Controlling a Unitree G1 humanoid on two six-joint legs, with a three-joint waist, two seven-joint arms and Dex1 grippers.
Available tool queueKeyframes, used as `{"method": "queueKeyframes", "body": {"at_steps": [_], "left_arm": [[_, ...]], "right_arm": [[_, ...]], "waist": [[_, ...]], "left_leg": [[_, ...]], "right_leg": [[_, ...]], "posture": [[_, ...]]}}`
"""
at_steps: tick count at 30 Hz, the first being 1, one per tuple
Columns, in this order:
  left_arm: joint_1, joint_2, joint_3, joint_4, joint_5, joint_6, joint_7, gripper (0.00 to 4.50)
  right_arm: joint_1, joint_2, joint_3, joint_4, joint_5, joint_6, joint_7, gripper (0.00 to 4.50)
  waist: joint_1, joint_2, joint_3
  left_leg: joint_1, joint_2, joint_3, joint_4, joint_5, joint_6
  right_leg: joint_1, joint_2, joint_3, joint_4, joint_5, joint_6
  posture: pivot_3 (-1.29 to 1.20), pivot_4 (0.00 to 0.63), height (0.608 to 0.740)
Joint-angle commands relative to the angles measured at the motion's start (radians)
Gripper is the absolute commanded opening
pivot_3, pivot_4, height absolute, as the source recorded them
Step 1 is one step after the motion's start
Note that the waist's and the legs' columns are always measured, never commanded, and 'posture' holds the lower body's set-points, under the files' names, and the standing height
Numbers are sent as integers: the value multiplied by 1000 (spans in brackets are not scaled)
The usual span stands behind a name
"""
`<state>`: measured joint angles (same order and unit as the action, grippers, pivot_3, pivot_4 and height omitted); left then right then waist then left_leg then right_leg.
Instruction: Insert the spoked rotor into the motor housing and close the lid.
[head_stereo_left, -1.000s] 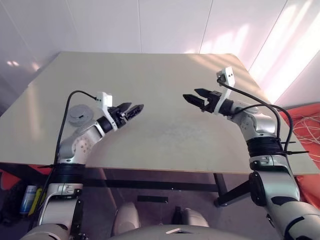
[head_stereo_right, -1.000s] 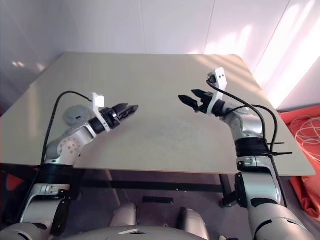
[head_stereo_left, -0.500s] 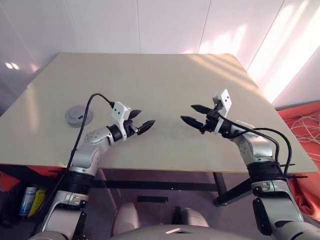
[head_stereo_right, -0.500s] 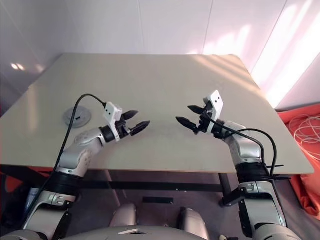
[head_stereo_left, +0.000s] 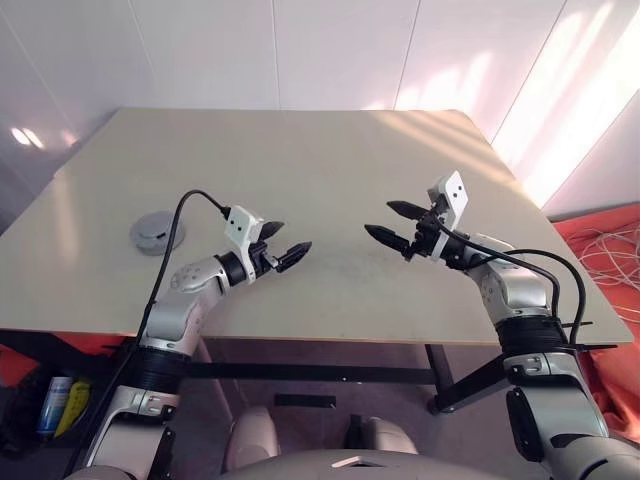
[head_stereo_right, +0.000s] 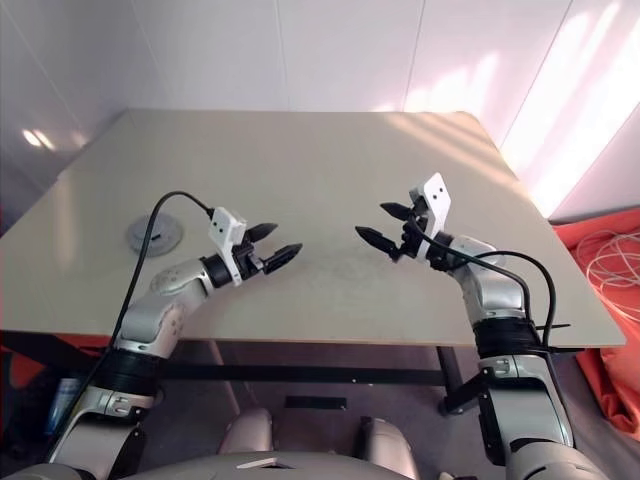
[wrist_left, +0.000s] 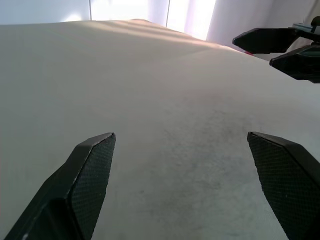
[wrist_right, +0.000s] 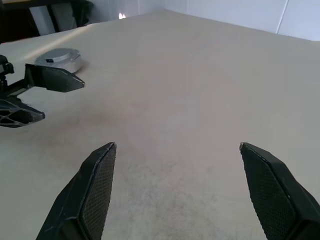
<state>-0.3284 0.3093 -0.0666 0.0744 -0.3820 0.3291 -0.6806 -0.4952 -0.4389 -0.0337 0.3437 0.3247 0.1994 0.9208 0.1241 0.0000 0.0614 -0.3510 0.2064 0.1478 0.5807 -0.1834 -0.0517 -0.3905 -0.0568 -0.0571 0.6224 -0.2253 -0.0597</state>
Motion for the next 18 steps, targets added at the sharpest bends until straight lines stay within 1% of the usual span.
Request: {"method": "queueKeyframes", "body": {"at_steps": [1,8,13,18], "left_arm": [[0,1,16,-45,-9,11,-2,4484],[5,-7,11,-37,1,-3,-8,4484],[9,-14,19,-35,-21,0,-38,4484],[-7,-28,33,0,6,-21,4,4484]], "right_arm": [[-13,-1,12,-16,-32,-60,-3,4459],[-19,12,7,10,-70,-117,-34,4459],[-23,23,0,25,-64,-129,-46,4459],[-18,38,-3,31,-70,-161,-65,4459]], "waist": [[0,0,0],[0,0,0],[0,0,0],[-1,0,0]], "left_leg": [[0,0,0,0,0,0],[0,0,0,0,0,0],[0,0,0,0,0,0],[0,0,0,0,0,1]], "right_leg": [[0,0,0,0,0,0],[0,0,0,0,0,0],[0,0,0,0,0,0],[0,0,0,0,0,0]], "posture": [[0,0,740],[0,0,740],[0,0,740],[0,0,740]]}}
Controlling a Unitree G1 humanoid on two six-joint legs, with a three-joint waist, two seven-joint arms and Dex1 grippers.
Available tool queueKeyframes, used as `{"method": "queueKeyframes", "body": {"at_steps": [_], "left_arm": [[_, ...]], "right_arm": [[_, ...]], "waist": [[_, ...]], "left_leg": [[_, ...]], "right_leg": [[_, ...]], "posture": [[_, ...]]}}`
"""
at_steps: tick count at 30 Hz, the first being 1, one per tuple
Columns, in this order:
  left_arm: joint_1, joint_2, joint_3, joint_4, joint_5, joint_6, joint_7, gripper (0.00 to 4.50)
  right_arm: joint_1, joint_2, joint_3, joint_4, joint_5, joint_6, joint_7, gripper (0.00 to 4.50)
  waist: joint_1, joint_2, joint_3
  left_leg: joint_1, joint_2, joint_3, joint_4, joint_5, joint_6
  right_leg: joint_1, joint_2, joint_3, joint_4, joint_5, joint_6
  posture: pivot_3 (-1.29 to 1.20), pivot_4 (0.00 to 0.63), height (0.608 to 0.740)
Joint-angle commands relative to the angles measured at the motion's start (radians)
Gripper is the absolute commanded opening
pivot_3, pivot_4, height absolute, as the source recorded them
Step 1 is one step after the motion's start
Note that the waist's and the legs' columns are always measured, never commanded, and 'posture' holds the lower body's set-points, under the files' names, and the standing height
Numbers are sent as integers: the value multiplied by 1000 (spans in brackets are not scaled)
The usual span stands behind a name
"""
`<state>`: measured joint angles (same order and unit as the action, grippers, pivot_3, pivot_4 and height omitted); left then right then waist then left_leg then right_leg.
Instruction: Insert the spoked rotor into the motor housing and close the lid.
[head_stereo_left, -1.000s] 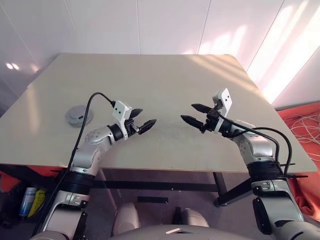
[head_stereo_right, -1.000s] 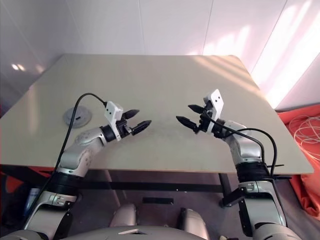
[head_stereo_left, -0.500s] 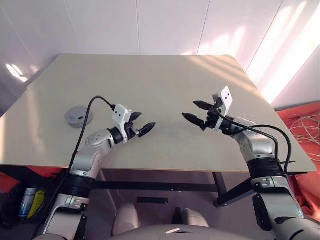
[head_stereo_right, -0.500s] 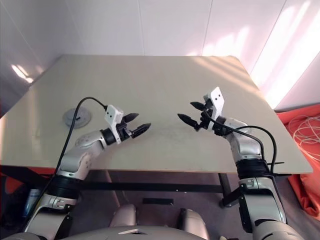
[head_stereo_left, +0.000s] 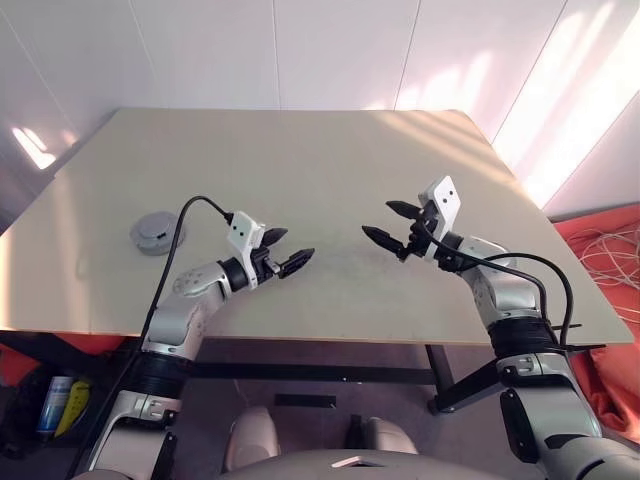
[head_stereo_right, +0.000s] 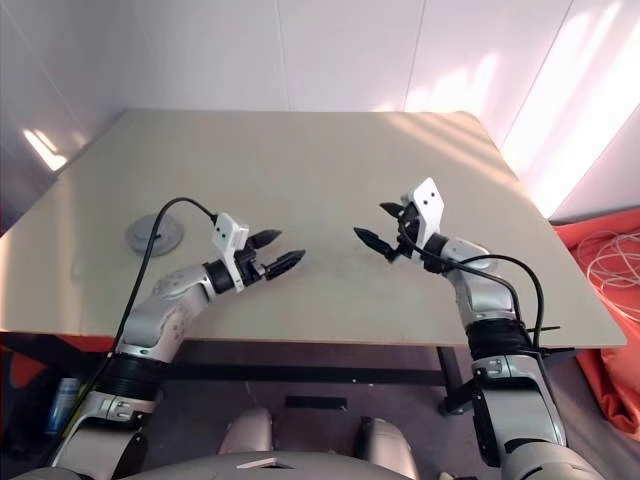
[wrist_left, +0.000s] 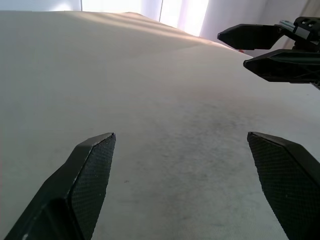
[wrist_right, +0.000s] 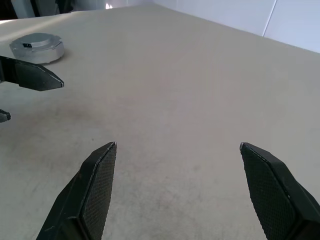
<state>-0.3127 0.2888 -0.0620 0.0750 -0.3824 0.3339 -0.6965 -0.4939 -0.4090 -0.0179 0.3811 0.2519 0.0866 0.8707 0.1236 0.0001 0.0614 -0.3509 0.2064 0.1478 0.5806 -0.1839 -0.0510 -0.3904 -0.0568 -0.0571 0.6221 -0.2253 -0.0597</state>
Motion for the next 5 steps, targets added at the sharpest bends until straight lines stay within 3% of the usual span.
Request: {"method": "queueKeyframes", "body": {"at_steps": [1,5], "left_arm": [[-23,-10,29,2,8,-26,20,4484],[-28,-8,19,16,23,-33,9,4484]], "right_arm": [[-20,10,-17,8,-23,-73,-47,4459],[-29,16,-16,43,-51,-109,-88,4459]], "waist": [[0,0,0],[0,0,0]], "left_leg": [[0,0,0,0,0,0],[0,0,0,0,0,0]], "right_leg": [[0,0,0,0,0,0],[0,0,0,0,0,0]], "posture": [[0,0,740],[0,0,740]]}}
